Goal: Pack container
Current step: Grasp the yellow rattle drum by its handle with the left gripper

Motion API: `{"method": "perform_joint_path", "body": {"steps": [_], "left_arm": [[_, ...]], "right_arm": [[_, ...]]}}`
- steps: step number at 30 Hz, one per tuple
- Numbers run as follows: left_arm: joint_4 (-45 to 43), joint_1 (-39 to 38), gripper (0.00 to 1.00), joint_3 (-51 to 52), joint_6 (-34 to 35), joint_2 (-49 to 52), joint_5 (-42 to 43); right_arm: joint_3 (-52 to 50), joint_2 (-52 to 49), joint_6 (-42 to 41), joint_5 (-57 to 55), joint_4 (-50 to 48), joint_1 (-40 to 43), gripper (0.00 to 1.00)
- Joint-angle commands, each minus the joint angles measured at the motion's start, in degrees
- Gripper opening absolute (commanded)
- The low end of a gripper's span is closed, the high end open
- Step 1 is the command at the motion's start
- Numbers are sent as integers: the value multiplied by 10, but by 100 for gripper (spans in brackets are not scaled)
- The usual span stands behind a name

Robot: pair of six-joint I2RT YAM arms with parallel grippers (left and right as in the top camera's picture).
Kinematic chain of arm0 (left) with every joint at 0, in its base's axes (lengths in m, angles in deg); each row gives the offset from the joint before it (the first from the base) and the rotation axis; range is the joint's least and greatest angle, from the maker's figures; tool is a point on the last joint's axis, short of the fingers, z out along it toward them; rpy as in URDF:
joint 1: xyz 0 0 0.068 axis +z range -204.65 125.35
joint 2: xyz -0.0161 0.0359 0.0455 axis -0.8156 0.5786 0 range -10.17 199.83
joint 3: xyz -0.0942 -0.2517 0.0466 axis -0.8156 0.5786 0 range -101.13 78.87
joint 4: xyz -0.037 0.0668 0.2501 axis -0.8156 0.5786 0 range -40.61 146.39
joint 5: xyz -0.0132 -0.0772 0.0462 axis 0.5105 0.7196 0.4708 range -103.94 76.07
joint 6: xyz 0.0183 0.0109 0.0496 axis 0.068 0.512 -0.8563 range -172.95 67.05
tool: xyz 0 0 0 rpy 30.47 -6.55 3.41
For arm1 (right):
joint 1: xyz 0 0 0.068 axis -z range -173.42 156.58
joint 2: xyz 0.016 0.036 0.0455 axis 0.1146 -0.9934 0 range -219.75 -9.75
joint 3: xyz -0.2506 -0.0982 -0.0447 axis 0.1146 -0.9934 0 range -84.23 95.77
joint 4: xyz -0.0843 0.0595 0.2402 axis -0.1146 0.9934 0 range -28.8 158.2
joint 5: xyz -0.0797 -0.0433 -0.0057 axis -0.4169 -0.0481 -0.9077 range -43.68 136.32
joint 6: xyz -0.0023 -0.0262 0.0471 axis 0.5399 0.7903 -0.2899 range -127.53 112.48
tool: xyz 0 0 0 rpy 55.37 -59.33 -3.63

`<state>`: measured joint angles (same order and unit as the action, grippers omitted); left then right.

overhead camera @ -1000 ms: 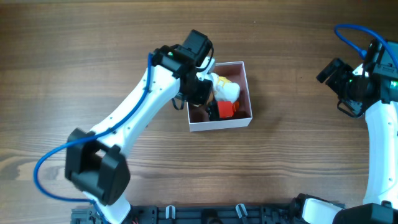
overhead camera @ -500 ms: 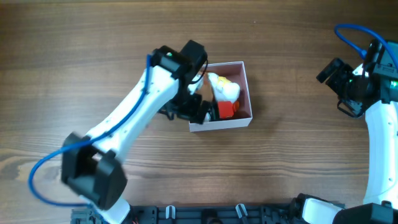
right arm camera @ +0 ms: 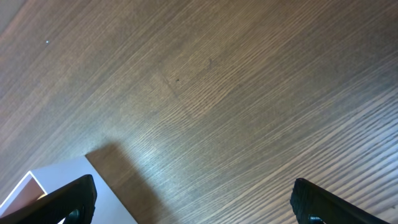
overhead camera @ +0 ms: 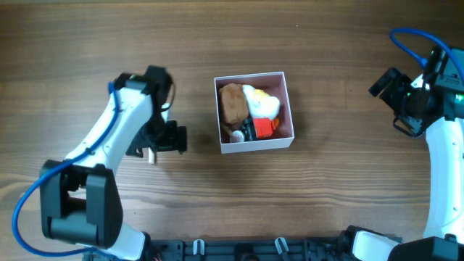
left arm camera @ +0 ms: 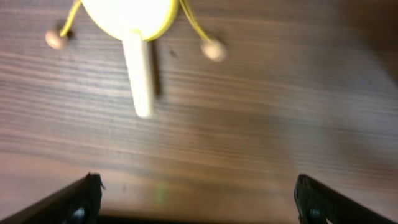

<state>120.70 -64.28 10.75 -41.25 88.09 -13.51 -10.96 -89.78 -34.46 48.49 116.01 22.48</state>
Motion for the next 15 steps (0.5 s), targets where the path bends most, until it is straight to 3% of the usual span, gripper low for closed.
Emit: {"method": "perform_joint_path", "body": {"steps": [1, 5, 12, 15], "left_arm": [[-55, 56, 94, 53, -6, -3, 1], [-127, 76, 83, 81, -27, -2, 1], [-168, 75, 57, 128, -101, 1, 1], [-187, 75, 53, 140, -112, 1, -1]], "right_arm": [[5, -3, -1, 5, -1, -1, 100], [5, -3, -1, 5, -2, -1, 100], [5, -3, -1, 5, -2, -1, 99], [5, -3, -1, 5, -1, -1, 100]]}}
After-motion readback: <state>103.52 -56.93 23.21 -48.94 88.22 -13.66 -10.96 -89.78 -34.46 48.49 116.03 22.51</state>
